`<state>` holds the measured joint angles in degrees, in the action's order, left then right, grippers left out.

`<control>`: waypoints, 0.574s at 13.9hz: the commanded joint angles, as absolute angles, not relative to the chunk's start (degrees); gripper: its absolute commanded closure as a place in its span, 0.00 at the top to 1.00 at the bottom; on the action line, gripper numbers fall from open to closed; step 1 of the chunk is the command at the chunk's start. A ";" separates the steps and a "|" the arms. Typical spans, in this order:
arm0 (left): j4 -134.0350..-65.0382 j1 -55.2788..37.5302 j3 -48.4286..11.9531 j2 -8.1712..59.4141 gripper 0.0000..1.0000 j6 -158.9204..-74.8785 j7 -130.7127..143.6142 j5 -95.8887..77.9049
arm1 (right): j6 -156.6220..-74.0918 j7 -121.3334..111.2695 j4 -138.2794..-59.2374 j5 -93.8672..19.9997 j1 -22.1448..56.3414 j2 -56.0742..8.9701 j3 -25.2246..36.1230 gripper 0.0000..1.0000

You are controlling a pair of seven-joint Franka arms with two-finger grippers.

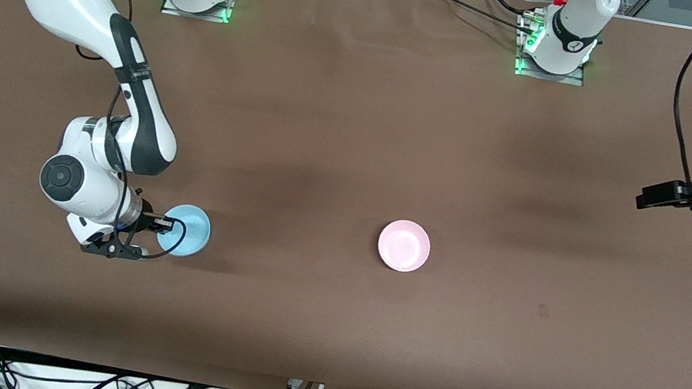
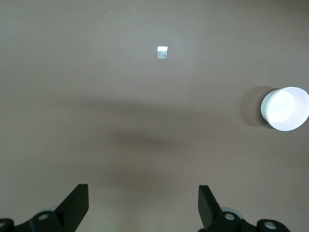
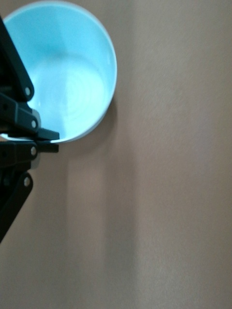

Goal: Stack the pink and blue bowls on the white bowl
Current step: 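Release the pink bowl with the left gripper while the right gripper reaches the blue bowl, then grasp the rim of the light blue bowl with the right gripper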

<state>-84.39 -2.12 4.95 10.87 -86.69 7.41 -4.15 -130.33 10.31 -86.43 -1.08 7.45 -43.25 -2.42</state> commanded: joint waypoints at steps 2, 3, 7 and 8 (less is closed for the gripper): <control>-86.04 -1.41 3.96 9.84 1.00 -85.52 4.14 -1.85 | -120.09 23.77 -77.28 -1.49 13.34 -43.59 -2.64 0.00; -86.04 -1.41 4.04 9.93 1.00 -85.34 3.87 -1.85 | -118.75 29.47 -75.69 -1.49 15.45 -43.68 -2.64 0.00; -85.78 -1.41 4.13 10.90 1.00 -85.43 3.69 -2.28 | -117.95 51.71 -68.58 -8.24 23.79 -44.73 -3.69 0.00; -84.65 -1.84 4.04 10.99 1.00 -85.43 3.69 -1.85 | -118.82 57.94 -66.03 -8.44 26.78 -46.39 -3.78 0.00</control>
